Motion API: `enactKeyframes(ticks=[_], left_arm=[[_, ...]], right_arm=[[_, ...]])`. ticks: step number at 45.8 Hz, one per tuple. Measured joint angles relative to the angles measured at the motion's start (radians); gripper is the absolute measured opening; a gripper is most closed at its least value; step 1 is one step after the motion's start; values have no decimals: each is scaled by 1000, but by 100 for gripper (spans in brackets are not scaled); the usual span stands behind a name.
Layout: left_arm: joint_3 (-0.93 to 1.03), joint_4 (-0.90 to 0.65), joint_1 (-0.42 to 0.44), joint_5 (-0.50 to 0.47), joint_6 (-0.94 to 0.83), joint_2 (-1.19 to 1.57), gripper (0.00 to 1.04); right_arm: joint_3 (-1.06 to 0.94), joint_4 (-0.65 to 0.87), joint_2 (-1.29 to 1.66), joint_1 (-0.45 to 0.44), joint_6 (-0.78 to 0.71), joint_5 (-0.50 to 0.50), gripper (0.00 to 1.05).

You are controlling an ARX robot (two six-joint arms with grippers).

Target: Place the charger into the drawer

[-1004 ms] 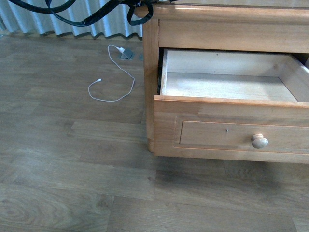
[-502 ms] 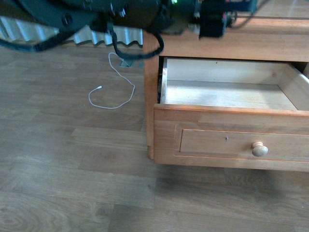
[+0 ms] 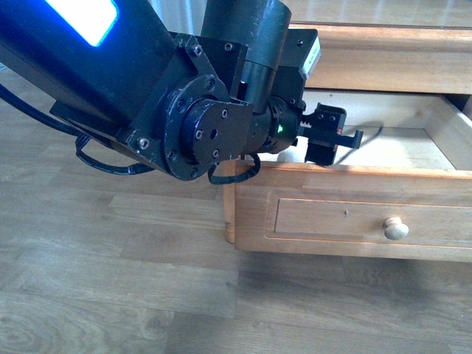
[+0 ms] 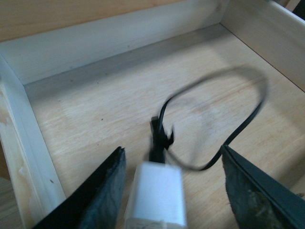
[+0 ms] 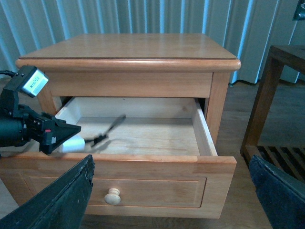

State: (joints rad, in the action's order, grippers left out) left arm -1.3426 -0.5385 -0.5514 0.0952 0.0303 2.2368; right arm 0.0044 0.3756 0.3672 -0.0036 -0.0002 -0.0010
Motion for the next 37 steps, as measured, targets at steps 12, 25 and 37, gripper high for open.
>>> enactKeyframes(ticks=[12,25,37], left_arm=[[103,-111,3,-177,-7,-124,99],[394,-135,103,-364,-11,-592,99],[802,91,179,-475,-27,-1280,99]], right_arm=[[0,0,0,0,0,0,96],[0,0,0,0,0,0,96],[0,0,0,0,0,0,96]])
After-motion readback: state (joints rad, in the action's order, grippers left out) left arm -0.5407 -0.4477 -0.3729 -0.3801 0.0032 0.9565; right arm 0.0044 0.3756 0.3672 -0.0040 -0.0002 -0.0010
